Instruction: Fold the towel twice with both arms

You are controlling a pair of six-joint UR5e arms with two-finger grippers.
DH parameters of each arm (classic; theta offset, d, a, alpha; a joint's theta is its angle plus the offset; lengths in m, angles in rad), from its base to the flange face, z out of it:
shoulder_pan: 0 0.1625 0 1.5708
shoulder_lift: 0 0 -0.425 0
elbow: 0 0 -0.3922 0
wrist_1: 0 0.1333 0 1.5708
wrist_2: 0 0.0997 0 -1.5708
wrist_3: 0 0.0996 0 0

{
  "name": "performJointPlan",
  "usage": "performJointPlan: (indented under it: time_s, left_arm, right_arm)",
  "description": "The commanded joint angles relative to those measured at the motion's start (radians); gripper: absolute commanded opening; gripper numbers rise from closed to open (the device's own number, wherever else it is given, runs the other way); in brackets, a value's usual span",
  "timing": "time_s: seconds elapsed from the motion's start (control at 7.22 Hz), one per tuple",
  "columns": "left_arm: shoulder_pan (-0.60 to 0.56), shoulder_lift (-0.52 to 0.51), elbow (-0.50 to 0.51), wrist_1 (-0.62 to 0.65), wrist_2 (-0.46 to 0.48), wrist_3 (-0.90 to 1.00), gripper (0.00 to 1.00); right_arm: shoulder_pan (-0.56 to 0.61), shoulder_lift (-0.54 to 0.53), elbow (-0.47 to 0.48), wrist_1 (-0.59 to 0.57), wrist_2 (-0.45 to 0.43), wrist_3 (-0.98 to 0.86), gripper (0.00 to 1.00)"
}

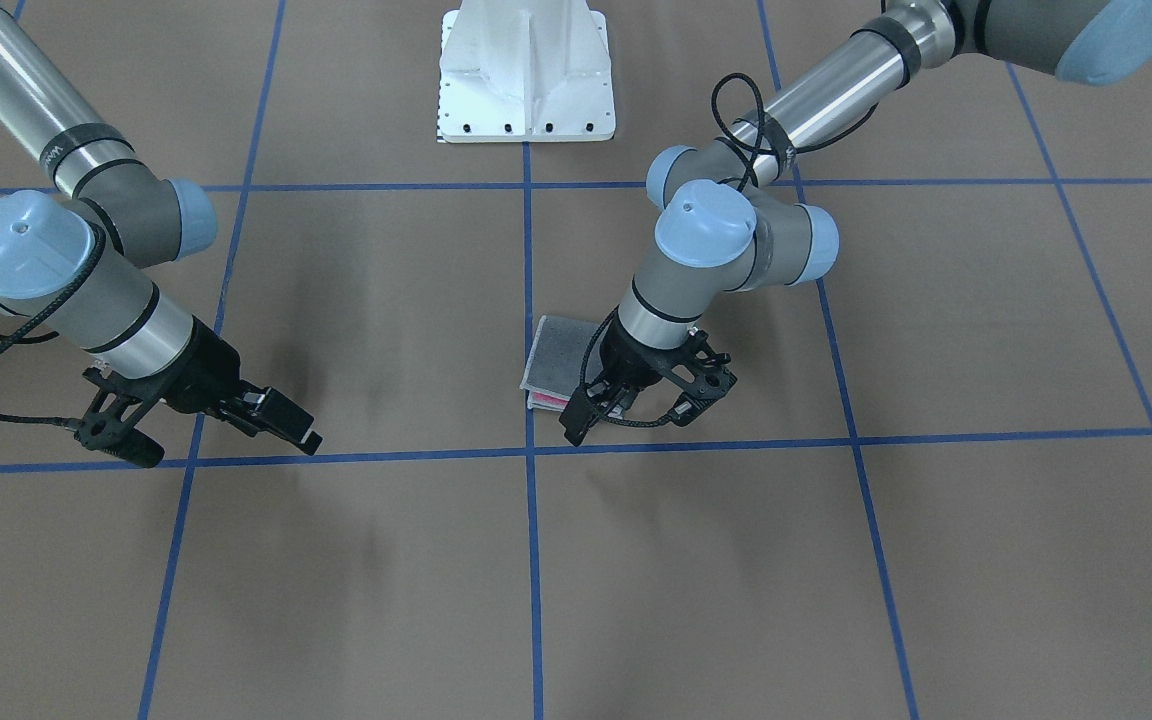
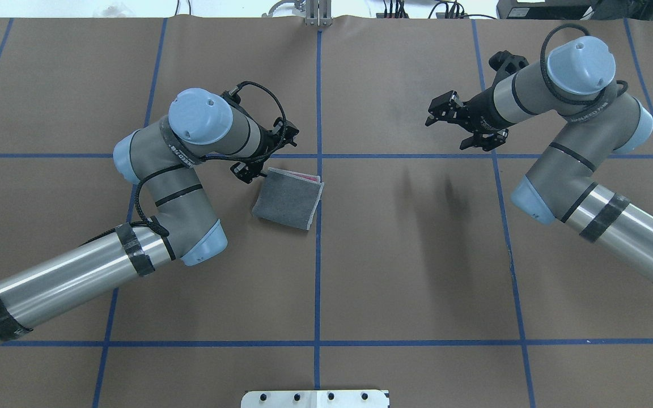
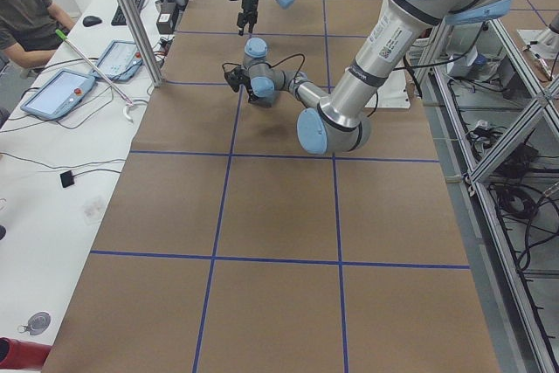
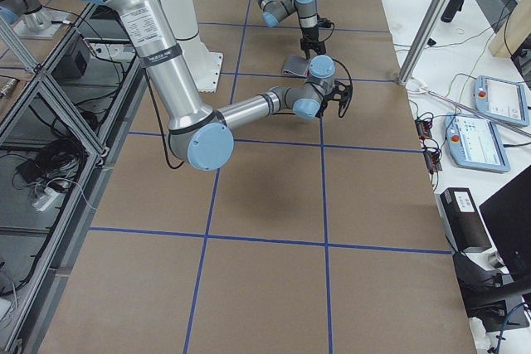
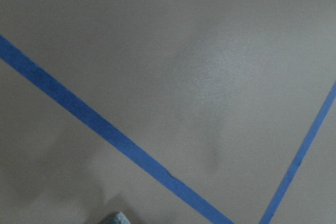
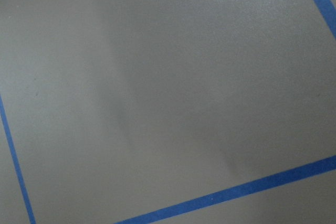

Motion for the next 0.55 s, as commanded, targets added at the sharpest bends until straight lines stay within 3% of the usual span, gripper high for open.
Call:
performJointPlan:
  time_s: [0.0, 0.42]
  left_arm:
    - [-0.002, 0.018, -0.004, -0.004, -0.003, 0.001, 1.0]
    - [-0.031, 0.029, -0.06, 0.003, -0.038, 0.027, 1.0]
  right_arm:
    - [0.0, 0.001, -0.004, 0.0, 0.0, -0.001, 1.0]
    - [0.0, 0.005, -0.001, 0.0, 0.003, 0.001, 1.0]
